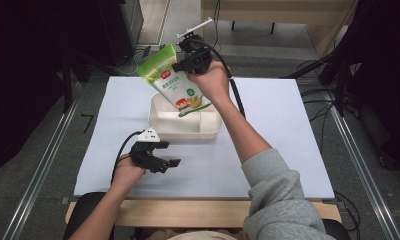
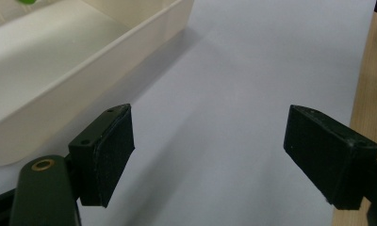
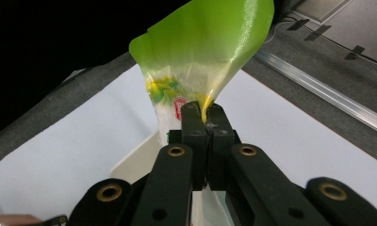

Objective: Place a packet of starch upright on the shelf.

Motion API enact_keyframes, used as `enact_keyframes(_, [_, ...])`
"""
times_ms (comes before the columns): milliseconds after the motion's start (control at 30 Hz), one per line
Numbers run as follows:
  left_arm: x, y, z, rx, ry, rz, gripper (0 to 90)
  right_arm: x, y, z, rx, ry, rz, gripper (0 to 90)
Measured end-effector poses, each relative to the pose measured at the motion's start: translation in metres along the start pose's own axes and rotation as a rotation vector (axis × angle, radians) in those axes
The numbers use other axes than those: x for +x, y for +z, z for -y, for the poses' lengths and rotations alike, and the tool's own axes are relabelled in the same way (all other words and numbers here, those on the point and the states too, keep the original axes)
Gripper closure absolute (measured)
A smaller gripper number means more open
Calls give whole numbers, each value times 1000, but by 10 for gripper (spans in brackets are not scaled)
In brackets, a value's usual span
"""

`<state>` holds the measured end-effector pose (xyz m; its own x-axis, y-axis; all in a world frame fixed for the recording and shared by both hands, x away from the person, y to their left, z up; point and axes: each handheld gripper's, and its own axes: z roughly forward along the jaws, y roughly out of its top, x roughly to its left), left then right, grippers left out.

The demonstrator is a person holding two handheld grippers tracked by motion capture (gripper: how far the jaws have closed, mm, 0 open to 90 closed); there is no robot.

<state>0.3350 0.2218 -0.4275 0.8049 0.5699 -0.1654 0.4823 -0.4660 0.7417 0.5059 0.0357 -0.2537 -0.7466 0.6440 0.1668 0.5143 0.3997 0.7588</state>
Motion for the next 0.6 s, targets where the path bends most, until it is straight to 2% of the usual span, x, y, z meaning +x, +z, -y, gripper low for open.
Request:
enact_keyframes(33, [0, 0, 0, 2, 2, 1, 174, 0, 0, 0, 0, 0, 0, 900])
enact_keyframes(100, [0, -1, 0, 3, 2, -1, 174, 5, 13, -3, 3, 0, -5, 900])
enact_keyframes(167, [1, 0, 0, -13, -3, 3, 174, 6, 16, -3, 3, 0, -7, 900])
enact_keyframes(333, [0, -1, 0, -6, -2, 2, 174, 11, 37, -2, -2, 14, -23, 900])
enact_keyframes(400, [-1, 0, 0, -12, 2, 6, 174, 12, 51, 5, 5, 27, -33, 900])
enact_keyframes(533, [-1, 0, 0, -14, 4, 6, 174, 10, 63, 14, 11, 25, -26, 900])
enact_keyframes(600, [-1, 0, 0, -12, 3, 7, 174, 5, 64, 19, 0, 45, -34, 900])
